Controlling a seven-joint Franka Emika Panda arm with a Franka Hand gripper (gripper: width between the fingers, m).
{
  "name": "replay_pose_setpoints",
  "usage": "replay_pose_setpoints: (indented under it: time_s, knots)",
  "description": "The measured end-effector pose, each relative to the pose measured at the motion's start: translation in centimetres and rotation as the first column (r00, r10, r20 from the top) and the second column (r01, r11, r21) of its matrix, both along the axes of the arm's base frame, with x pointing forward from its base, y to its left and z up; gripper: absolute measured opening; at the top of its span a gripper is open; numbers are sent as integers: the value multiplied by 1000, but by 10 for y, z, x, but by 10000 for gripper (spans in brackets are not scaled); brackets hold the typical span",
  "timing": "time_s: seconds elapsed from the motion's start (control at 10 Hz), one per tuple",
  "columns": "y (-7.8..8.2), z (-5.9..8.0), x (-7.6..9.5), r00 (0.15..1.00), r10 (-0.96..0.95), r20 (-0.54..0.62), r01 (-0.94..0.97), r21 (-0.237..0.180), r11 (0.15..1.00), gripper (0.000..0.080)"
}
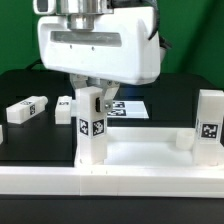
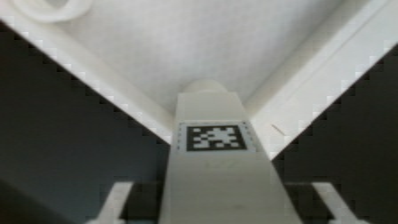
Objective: Assemble desk
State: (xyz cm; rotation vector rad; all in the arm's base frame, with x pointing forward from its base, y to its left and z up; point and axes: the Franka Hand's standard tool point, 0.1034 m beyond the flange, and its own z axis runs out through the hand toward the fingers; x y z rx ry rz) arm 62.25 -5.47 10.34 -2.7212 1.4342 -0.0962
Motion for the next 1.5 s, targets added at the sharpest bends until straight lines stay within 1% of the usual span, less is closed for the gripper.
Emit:
replay_pose_setpoints:
  time_s: [0.3, 0.4, 0.5, 0.6, 0.7, 0.8, 0.9, 1.0, 1.2, 1.3, 1.5]
  knots:
    - [1, 0, 0, 986, -169, -5, 169, 21, 985, 290]
    - [1, 0, 0, 983, -184, -6, 184, 23, 983, 290]
    - [1, 0, 0, 983, -184, -5, 184, 24, 983, 361]
    - [1, 0, 0, 990, -143, -3, 143, 21, 989, 361]
    - [-1, 0, 0, 996, -93, 0, 93, 16, 996, 561]
    - [-3, 0, 0, 1000, -10, 3, 10, 8, 1000, 621]
    - [-4, 0, 0, 994, 113, 7, -113, -4, 994, 621]
    - [-4, 0, 0, 975, 222, 9, -222, -15, 975, 644]
    - [-4, 0, 0, 925, 381, 9, -380, -32, 924, 648]
    - [-3, 0, 0, 874, 486, 4, -485, -47, 873, 648]
    - [1, 0, 1, 779, 627, 0, -625, -61, 778, 648]
